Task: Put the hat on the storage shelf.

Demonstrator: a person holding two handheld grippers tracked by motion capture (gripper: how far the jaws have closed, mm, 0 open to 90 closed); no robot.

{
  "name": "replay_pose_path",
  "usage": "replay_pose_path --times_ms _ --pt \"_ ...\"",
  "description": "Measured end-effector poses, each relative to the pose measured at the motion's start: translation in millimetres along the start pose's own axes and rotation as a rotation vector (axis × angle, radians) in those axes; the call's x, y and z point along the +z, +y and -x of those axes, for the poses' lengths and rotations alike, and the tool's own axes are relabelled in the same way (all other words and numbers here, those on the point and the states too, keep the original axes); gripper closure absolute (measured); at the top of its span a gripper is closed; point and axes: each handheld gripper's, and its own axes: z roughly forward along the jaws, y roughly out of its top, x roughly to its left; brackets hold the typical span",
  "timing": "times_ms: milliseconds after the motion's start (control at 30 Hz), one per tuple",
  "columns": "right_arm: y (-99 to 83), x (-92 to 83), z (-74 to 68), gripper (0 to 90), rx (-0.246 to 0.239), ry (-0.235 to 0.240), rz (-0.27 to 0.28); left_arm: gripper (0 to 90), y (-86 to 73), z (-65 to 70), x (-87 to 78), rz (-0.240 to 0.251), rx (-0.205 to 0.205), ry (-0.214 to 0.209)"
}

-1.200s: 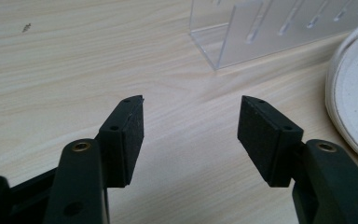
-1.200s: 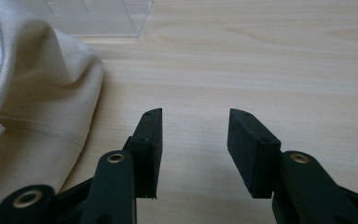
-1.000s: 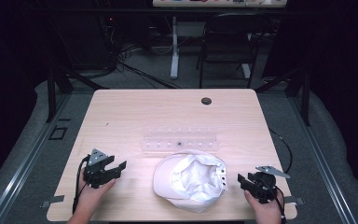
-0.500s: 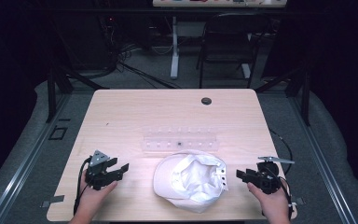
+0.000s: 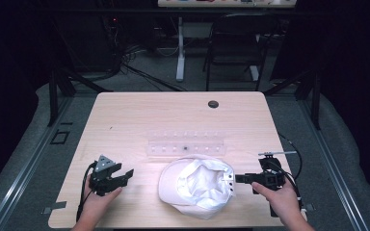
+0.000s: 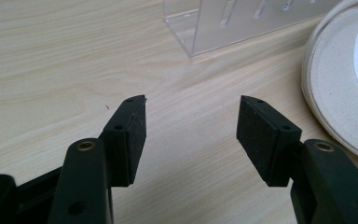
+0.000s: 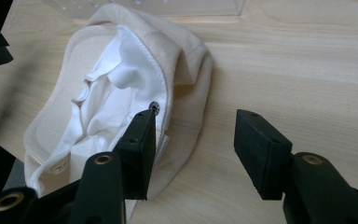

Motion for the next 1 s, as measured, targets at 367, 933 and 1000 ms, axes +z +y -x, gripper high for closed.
replay_pose_path --times_ms 367,933,1000 --pt "3.3 18.2 -9.4 47.0 0.022 0.059 -0.088 42.9 -0.3 -0.1 1.0 -0.011 0.011 0.002" --pt "3.6 42.2 -16.4 47.3 0.099 0.136 -0.16 42.9 -0.8 0.6 1.7 -0.016 0.016 0.0" --pt "4.9 41.5 -17.4 47.3 0.097 0.146 -0.165 42.8 -0.9 0.8 1.8 -0.017 0.017 0.0"
